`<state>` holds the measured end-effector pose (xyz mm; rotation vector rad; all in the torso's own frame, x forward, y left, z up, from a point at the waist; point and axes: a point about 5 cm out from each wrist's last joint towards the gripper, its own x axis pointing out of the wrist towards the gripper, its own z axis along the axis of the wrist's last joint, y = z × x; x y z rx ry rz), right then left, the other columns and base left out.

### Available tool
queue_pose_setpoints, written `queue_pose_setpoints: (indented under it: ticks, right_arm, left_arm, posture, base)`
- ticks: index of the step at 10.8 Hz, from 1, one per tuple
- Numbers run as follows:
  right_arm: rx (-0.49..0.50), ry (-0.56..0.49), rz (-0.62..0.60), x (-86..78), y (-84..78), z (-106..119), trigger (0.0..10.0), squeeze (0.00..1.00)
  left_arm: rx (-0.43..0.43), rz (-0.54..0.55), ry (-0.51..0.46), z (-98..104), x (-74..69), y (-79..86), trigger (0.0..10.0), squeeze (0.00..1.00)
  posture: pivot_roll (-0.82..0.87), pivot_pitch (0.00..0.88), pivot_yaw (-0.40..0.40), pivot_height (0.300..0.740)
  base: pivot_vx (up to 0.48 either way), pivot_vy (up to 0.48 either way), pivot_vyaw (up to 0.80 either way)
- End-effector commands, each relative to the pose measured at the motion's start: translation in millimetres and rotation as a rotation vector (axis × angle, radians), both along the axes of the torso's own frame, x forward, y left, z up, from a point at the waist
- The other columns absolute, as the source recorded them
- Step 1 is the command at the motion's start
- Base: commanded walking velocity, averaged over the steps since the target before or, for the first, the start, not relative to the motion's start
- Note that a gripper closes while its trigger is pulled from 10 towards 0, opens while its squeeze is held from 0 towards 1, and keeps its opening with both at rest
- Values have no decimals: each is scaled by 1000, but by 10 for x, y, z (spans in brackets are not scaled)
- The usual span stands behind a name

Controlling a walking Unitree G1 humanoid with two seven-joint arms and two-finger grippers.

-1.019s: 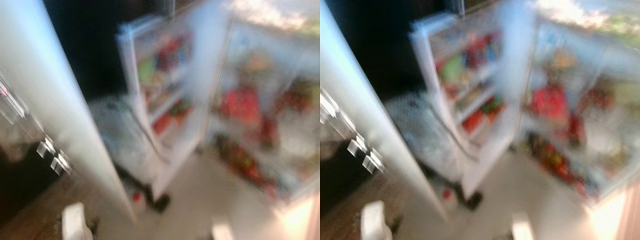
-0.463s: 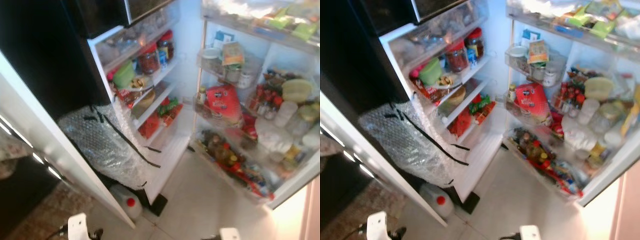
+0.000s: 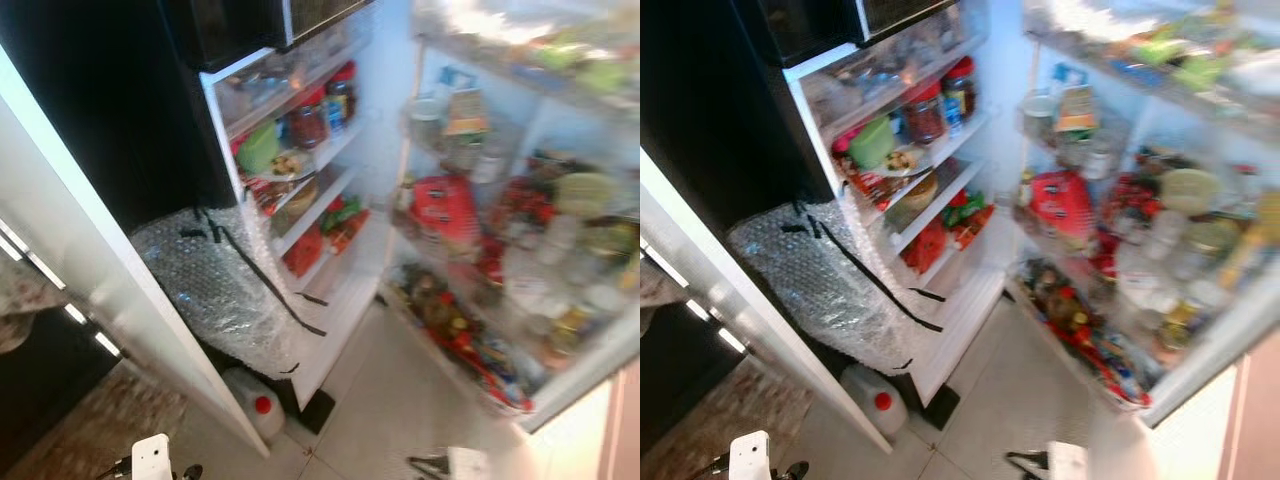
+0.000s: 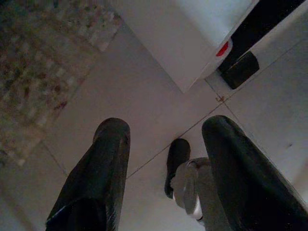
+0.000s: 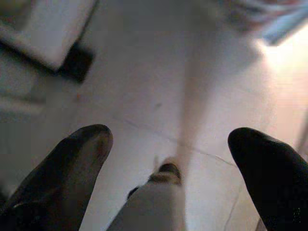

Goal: Restocking fridge

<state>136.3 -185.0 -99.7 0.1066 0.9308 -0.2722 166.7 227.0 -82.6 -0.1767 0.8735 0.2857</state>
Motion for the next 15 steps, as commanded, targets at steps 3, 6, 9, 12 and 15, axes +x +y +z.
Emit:
queue_pose_setpoints:
  ticks: [3, 6, 9, 12, 15]
  right_arm:
    - [-277, -318, -176, 568, -658, 494, 10000, 0]
    - [-440, -423, -349, 554, -947, 696, 10000, 0]
    - [-539, -429, -523, 422, -1148, 780, 10000, 0]
    - [-647, -384, -650, 250, -1377, 836, 10000, 0]
    - [-695, -421, -716, 228, -1611, 992, 10000, 0]
  left_arm:
    - [23, -23, 20, -2, -20, 38, 10000, 0]
    - [18, -23, 17, -5, -19, 22, 10000, 0]
    - [13, -25, 14, -10, -16, -9, 10000, 0]
    - [15, -27, 14, -13, -19, -15, 10000, 0]
    - [16, -28, 11, -8, -11, -15, 10000, 0]
  posture:
    - [-135, 14, 89, 740]
    - [-139, 3, 83, 740]
    - [-141, 0, 76, 740]
    - [-139, 0, 74, 740]
    - [-140, 0, 71, 740]
  base:
    - [0, 0, 0]
    - [0, 0, 0]
    - [0, 0, 0]
    - [0, 0, 0]
    - [0, 0, 0]
